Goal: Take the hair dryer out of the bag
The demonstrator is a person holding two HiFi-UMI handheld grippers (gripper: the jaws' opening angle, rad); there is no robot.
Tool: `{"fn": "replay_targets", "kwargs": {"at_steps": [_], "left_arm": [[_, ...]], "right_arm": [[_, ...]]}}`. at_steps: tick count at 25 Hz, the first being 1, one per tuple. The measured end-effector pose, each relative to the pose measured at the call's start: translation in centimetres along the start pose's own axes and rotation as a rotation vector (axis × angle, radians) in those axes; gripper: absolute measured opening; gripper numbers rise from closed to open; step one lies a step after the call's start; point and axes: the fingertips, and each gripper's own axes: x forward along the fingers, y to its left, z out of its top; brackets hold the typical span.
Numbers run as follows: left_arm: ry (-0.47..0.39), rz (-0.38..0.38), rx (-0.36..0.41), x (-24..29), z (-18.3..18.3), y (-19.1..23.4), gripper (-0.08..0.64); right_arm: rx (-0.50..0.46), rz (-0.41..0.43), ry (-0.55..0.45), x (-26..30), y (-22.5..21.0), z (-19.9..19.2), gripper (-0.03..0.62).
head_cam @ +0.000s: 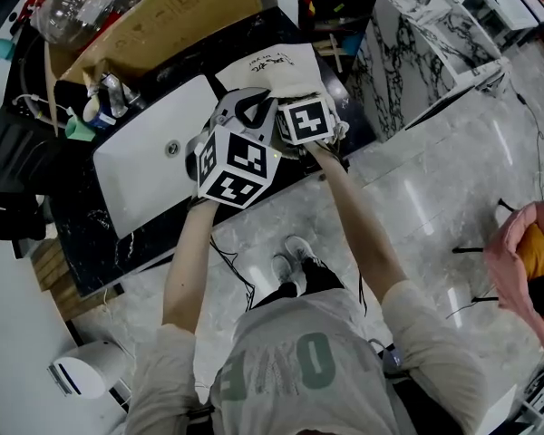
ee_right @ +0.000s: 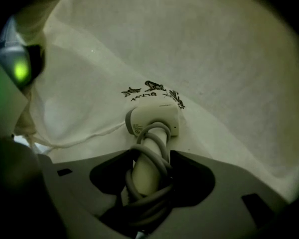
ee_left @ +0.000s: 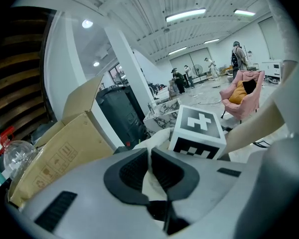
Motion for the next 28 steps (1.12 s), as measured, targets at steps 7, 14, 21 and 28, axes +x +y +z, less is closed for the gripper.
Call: {"fn": "replay_targets", "kwargs": {"at_steps": [7,14,21,28], "left_arm": [[0.046,0.000,0.041,0.6,-0.6,-1.1,0.044],[0.076,-0.004,0.042,0.9,-1.9,-2.0,0.044],[0.094,-0.022,0.045,1.3,-2.6,-3.3,0.044],[0.105,-0.045,0.058,1.7,-3.1,-4.6,0.044]], "right_arm": [[-0.008,-0.051,-0.055,-3.8,-0.5,-1.6,0.245],[0.039,-0.020,-0.120,-9.3,0.6,-6.0,0.245],[0.059,-0.023,-0.194,-14.5,1.6,-10.6,0.245],[0.048,-0.055,-0.233,-18.7,2.6,-15.5,0.245]]}}
